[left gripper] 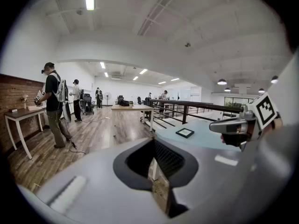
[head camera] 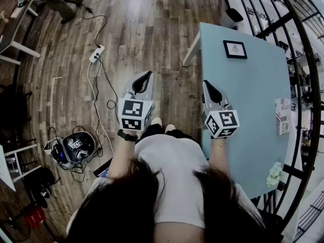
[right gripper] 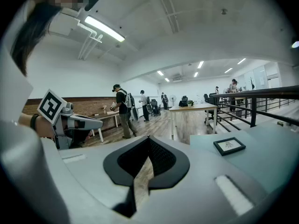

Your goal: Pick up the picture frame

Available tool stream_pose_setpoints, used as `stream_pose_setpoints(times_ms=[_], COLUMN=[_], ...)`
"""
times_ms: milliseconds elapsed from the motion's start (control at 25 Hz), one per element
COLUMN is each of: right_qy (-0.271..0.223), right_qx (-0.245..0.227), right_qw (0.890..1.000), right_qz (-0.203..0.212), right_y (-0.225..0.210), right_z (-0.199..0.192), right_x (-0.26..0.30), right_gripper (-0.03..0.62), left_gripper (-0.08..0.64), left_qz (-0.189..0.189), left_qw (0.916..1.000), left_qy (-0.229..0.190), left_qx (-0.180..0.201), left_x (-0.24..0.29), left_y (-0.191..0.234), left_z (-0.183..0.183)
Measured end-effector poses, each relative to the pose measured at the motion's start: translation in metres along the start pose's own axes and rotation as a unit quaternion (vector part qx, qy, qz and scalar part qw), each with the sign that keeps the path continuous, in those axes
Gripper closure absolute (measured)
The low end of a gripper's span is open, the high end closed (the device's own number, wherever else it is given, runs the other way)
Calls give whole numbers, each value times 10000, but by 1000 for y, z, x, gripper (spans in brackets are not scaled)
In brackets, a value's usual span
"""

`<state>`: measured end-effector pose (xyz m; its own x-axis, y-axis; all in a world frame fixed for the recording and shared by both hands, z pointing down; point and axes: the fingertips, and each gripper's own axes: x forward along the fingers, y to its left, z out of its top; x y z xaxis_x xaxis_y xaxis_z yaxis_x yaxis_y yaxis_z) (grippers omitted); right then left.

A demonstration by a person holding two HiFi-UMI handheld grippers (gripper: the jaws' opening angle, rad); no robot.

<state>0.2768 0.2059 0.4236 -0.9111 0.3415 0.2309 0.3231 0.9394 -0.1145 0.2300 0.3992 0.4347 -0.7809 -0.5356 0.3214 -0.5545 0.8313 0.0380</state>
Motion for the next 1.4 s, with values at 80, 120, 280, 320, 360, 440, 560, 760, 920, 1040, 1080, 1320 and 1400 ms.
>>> stream_pose_setpoints(times_ms=[80, 120, 280, 320, 360, 440, 560, 760, 920, 1040, 1080, 1320, 1400], right_qy=[66, 88, 51, 18, -9, -18, -2, 7, 66, 128, 133, 146, 152], right_qx=[43, 66, 132, 148, 157, 152, 109, 32, 70, 88, 91, 131, 136], right_qw=[10000, 9999, 9996, 9995, 9994, 9995, 9996, 9995, 9995, 9995, 9995, 9995, 9996], right_qz=[-15, -38, -240, -287, -311, -290, -262, -314, -298, -271, -262, -228, -217], right_y=[2, 2, 7, 8, 11, 16, 18, 7, -15, -35, -42, -84, -95], right_z=[-1, -2, -5, -5, -5, -6, -6, -3, -2, 4, 8, 31, 38], right_x=[8, 11, 19, 21, 23, 26, 34, 55, 87, 113, 123, 175, 191], right_gripper=[591, 591, 590, 589, 589, 589, 589, 586, 559, 539, 534, 522, 522], left_gripper=[502, 502, 502, 502, 502, 502, 502, 500, 500, 499, 499, 486, 480], left_qz=[9, 3, -63, -63, -56, -39, 3, -134, -200, -224, -219, -128, -129], left_qw=[10000, 10000, 9998, 9998, 9998, 9998, 9997, 9990, 9987, 9987, 9986, 9986, 9986], left_qy=[-24, -32, -12, -14, -20, -17, -15, -6, -14, 17, 34, 101, 103], left_qx=[-36, -58, -165, -183, -193, -209, -236, -426, -468, -467, -474, -496, -504], left_x=[-1, -1, -4, -5, -6, -6, -2, 20, 56, 88, 99, 161, 179], left_y=[8, 11, 24, 28, 31, 37, 46, 56, 67, 76, 80, 103, 109], left_z=[0, -1, -8, -9, -10, -11, -11, -12, -6, 4, 8, 36, 45])
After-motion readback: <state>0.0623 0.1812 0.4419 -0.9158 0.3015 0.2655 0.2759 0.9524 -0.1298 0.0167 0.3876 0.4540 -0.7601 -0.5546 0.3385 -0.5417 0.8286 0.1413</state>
